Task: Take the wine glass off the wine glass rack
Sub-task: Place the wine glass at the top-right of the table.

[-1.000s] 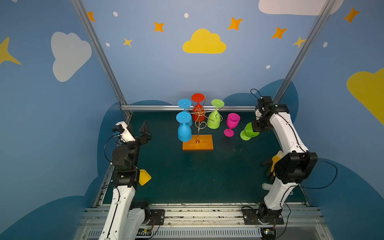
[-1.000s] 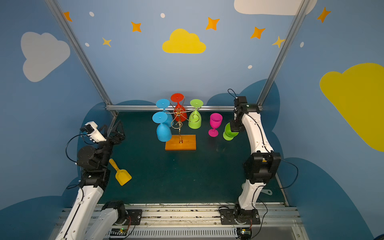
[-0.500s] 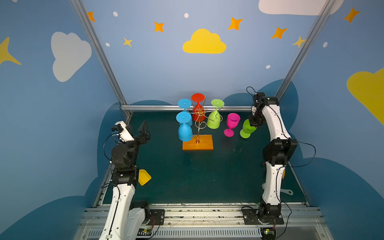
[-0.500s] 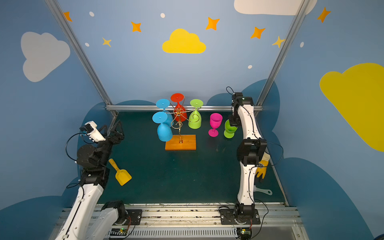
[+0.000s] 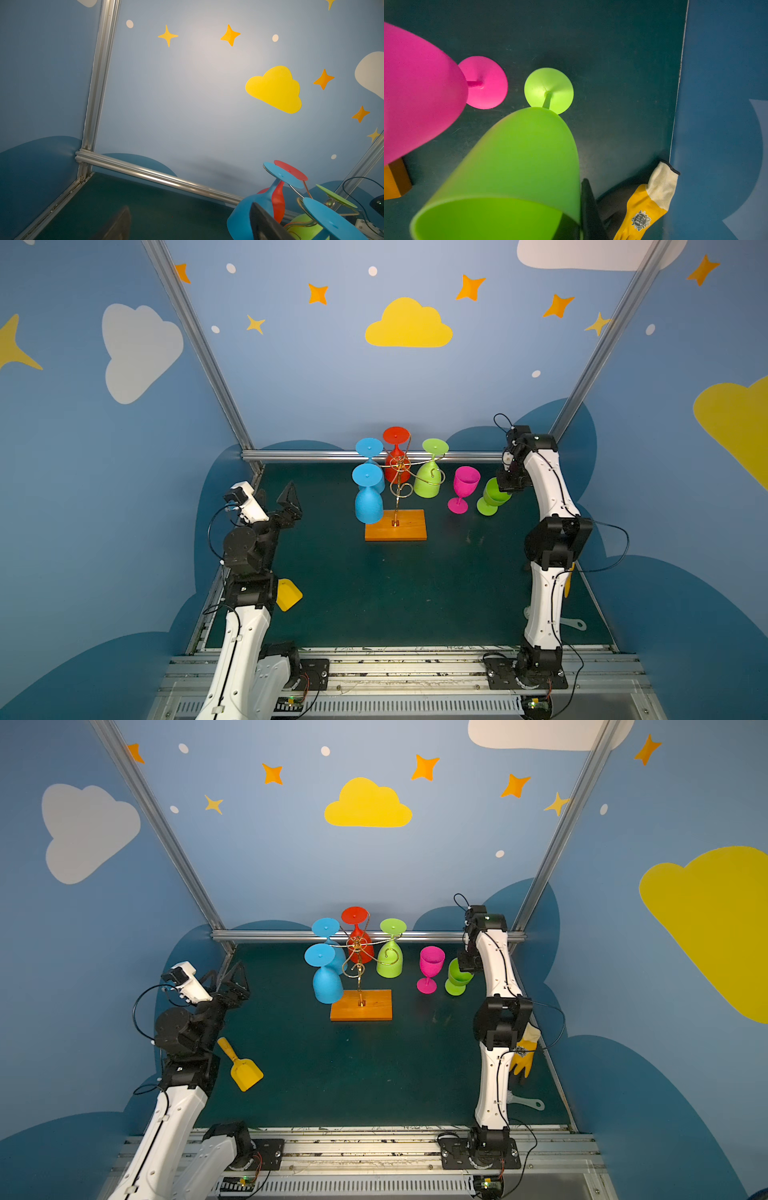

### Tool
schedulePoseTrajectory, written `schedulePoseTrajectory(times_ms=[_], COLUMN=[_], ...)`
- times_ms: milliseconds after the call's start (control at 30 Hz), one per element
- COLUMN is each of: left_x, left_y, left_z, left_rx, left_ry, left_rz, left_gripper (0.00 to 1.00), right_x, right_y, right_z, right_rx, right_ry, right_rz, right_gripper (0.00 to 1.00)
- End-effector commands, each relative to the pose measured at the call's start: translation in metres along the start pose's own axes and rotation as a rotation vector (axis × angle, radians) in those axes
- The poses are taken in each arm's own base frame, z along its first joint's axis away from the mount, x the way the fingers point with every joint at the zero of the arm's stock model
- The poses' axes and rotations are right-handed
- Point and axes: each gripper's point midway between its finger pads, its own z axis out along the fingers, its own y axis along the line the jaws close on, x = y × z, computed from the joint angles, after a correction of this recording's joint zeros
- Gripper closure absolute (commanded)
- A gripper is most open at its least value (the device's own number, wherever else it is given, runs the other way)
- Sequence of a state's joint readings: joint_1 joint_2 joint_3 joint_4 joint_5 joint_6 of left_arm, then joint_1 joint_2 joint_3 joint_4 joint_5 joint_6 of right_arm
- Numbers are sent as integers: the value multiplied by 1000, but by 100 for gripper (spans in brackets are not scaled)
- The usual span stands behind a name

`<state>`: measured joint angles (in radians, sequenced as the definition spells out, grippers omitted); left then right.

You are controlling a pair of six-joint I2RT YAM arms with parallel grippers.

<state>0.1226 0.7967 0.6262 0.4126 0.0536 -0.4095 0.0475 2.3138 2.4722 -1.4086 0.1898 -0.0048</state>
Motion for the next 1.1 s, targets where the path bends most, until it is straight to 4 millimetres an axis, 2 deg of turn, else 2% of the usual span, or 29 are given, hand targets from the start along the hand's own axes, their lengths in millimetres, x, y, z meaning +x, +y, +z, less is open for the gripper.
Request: schedulePoseTrajectory(times_ms=[0,100,333,567,767,1067], left_x=[-4,-3,-3,-3,-4,-4], left_y=[-2,-2,-1,0,0,3], left_z=[0,0,0,0,-1,-1], left_rx=[12,12,9,7,1,-16], left_ry=[-15,-12,-12,-12,-14,-12], left_rz=[1,-1,-3,-3,-6,-12], left_gripper=[12,12,12,12,12,12], right_x=[-6,-8,-14,-20,-26,-31], right_y=[2,2,0,-2,-6,-24], right_z=[1,0,-7,-18,-33,-55], right_rx=[-27,-38,-79,-128,-158,-155], right_ry=[-16,-24,-59,-101,-155,-242], right_rz=[13,19,53,90,113,174], right_gripper=[100,99,83,74,67,53])
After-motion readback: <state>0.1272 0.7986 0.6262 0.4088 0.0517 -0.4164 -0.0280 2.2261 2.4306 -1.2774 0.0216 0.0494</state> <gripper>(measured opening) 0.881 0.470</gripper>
